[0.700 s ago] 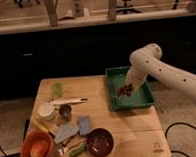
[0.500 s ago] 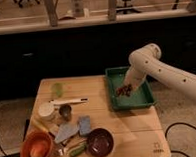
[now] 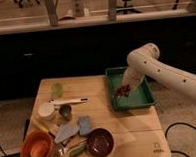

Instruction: Place grapes in table surface

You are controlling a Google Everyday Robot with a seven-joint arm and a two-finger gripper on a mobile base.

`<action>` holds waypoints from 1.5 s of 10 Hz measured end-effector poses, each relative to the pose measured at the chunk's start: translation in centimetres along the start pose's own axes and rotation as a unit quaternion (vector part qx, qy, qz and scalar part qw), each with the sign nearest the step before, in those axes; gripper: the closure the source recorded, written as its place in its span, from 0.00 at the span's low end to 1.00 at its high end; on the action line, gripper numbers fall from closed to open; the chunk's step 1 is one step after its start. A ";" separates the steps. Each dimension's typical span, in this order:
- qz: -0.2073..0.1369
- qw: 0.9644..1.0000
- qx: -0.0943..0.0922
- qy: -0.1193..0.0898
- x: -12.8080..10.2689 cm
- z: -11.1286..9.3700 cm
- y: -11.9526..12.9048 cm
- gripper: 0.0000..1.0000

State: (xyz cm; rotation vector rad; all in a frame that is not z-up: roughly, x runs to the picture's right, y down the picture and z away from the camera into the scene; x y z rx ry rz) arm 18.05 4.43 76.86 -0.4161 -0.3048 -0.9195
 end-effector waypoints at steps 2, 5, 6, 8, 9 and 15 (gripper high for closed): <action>-0.014 1.000 0.003 -0.002 -0.5 -0.2 -0.4 0.96; -0.034 0.999 0.007 -0.005 -1.3 -0.4 -0.9 0.96; -0.041 0.999 0.009 -0.007 -1.7 -0.5 -1.1 0.96; -0.053 0.998 0.012 -0.009 -2.1 -0.6 -1.4 0.96; -0.059 0.998 0.013 -0.010 -2.3 -0.6 -1.6 0.96; -0.094 0.995 0.017 -0.017 -3.9 -0.8 -2.8 0.96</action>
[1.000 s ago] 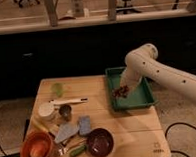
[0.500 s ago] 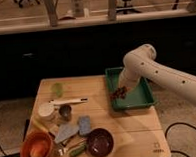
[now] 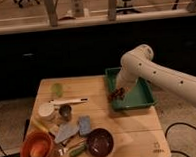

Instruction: Place grapes in table surface

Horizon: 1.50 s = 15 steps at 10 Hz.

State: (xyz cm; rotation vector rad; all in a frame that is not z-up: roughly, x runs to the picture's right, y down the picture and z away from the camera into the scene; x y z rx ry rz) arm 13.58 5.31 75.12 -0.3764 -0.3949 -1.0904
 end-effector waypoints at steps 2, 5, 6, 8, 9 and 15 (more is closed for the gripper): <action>-0.010 1.000 0.002 -0.002 -0.3 0.1 -0.6 0.96; -0.028 1.000 0.003 -0.007 -1.0 0.4 -1.8 0.96; -0.032 0.999 0.005 -0.010 -1.2 0.6 -2.2 0.96; -0.039 0.999 0.004 -0.010 -1.2 0.8 -2.4 0.96; -0.043 0.999 0.005 -0.013 -1.4 1.0 -2.7 0.96; -0.066 0.997 0.005 -0.027 -2.3 2.3 -4.2 0.96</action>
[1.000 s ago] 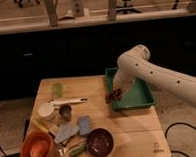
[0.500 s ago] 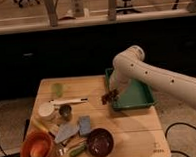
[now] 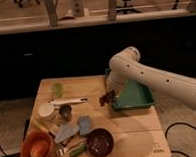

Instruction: Place grapes in table surface

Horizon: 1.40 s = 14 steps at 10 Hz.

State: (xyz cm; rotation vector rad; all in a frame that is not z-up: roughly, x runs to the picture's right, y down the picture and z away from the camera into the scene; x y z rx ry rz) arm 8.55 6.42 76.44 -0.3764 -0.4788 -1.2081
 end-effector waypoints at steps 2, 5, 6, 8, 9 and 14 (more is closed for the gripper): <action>-0.005 1.000 -0.001 -0.005 -0.2 0.4 -0.1 0.96; -0.016 1.000 -0.001 -0.011 -0.2 0.7 -0.7 0.96; -0.017 1.000 -0.001 -0.013 -0.3 0.8 -0.7 0.96; -0.022 1.000 -0.002 -0.016 -0.2 0.9 -0.9 0.96; -0.026 1.000 -0.002 -0.018 -0.3 1.0 -1.2 0.96; -0.041 0.999 -0.003 -0.023 -0.3 1.1 -1.8 0.96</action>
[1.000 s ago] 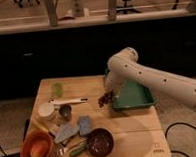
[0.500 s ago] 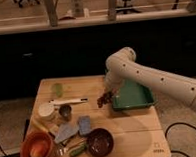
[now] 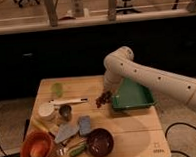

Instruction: Place grapes in table surface

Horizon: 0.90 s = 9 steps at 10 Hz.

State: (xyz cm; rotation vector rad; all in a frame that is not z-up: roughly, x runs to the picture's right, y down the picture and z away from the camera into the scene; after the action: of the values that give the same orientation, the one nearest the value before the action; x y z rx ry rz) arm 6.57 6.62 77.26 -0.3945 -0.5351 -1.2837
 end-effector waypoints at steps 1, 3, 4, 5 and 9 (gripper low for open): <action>-0.002 1.000 -0.001 -0.001 0.0 0.0 0.0 0.96; -0.008 1.000 -0.001 -0.003 0.1 0.1 -0.3 0.96; -0.013 1.000 -0.001 -0.005 0.1 0.2 -0.6 0.96; -0.015 1.000 -0.003 -0.007 0.1 0.2 -0.6 0.96; -0.026 1.000 -0.003 -0.011 0.2 0.3 -1.1 0.96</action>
State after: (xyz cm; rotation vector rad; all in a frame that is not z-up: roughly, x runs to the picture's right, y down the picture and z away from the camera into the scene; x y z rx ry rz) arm 5.52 6.37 77.59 -0.4031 -0.5625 -1.3323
